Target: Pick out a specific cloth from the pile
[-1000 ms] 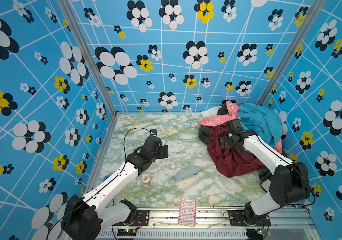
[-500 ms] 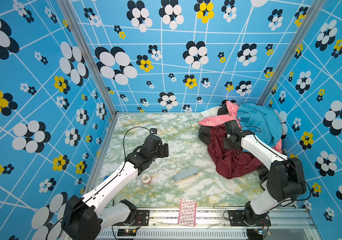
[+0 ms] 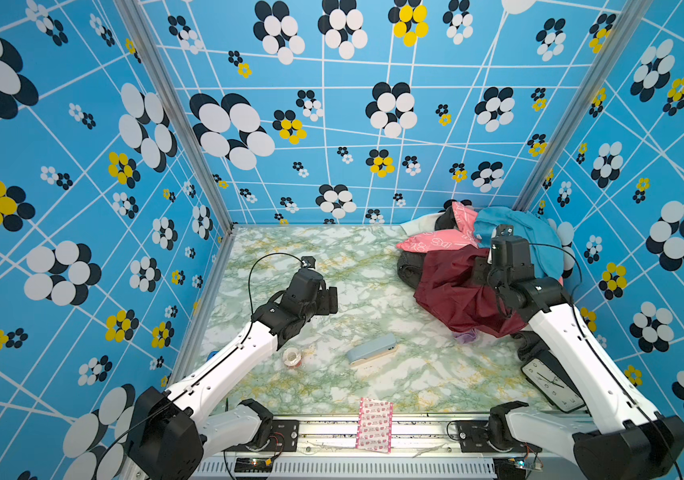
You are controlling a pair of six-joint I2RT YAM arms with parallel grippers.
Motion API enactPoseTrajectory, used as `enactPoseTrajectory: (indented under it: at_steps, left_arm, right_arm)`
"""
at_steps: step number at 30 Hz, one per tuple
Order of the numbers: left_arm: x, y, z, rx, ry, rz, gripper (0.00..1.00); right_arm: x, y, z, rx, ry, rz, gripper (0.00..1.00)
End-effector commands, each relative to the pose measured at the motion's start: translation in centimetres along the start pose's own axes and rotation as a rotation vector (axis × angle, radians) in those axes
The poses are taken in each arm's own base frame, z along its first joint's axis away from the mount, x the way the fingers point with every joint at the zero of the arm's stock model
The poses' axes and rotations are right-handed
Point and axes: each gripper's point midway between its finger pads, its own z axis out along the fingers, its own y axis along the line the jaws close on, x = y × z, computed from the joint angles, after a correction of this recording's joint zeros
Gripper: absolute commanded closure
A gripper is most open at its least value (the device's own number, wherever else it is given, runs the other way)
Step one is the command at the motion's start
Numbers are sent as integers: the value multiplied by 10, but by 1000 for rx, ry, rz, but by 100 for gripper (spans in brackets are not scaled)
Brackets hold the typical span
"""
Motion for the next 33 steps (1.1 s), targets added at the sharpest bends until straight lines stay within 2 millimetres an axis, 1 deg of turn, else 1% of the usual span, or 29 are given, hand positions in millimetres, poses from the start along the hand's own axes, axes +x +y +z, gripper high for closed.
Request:
enactPoseTrajectory:
  at_steps: [1, 8, 19, 27, 33]
  left_arm:
    - [-9, -4, -8, 10, -33, -15, 9]
    - [-9, -3, -11, 12, -47, -22, 9]
    - [-8, 1, -14, 1, -56, -21, 9]
    - [-8, 2, -15, -4, -60, -24, 9]
    - [-8, 3, -15, -4, -63, -23, 9]
  right_arm:
    - [-21, 2, -20, -50, -120, 79, 100]
    - [-60, 9, -63, -186, -315, 157, 100]
    - [-112, 26, -116, -394, -526, 232, 100]
    - [-137, 32, -155, -524, -683, 278, 100]
    - [-147, 37, -175, -603, -750, 302, 100]
